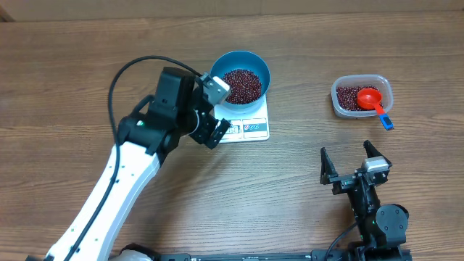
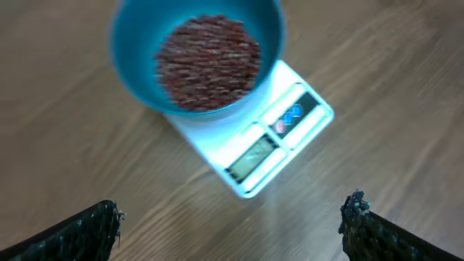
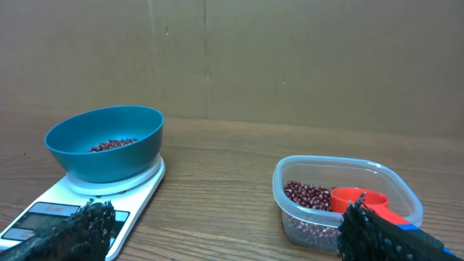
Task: Scoop item into bowl and weigh 150g on scale
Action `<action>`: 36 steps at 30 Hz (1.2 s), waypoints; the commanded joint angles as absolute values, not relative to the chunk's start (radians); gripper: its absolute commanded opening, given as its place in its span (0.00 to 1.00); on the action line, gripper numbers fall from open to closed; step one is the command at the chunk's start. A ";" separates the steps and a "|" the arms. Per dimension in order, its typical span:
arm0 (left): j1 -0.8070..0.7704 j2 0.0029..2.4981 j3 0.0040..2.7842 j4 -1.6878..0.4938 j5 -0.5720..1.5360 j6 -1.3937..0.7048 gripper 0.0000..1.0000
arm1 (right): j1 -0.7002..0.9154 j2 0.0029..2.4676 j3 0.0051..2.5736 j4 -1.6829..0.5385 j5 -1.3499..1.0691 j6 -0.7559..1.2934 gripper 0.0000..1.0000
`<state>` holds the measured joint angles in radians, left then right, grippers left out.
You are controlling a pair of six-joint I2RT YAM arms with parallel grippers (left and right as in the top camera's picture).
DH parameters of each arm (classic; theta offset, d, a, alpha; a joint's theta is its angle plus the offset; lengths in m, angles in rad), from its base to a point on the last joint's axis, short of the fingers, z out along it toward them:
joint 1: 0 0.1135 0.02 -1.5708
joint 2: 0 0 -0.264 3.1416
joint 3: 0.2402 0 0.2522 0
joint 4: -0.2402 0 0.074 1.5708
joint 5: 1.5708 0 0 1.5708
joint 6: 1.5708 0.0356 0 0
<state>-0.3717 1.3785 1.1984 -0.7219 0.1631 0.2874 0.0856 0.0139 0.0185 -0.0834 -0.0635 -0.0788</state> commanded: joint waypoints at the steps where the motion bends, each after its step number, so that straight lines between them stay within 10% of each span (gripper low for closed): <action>1: -0.329 1.266 1.219 -0.724 0.024 0.292 1.00 | 0.091 0.003 0.008 -0.080 -0.053 -0.073 1.00; 13: -0.019 0.925 1.043 -0.540 0.126 0.261 1.00 | 0.091 0.003 0.008 -0.080 -0.053 -0.073 1.00; 36: 0.008 0.162 0.128 -0.040 -0.019 0.327 1.00 | 0.091 0.003 0.008 -0.080 -0.053 -0.073 1.00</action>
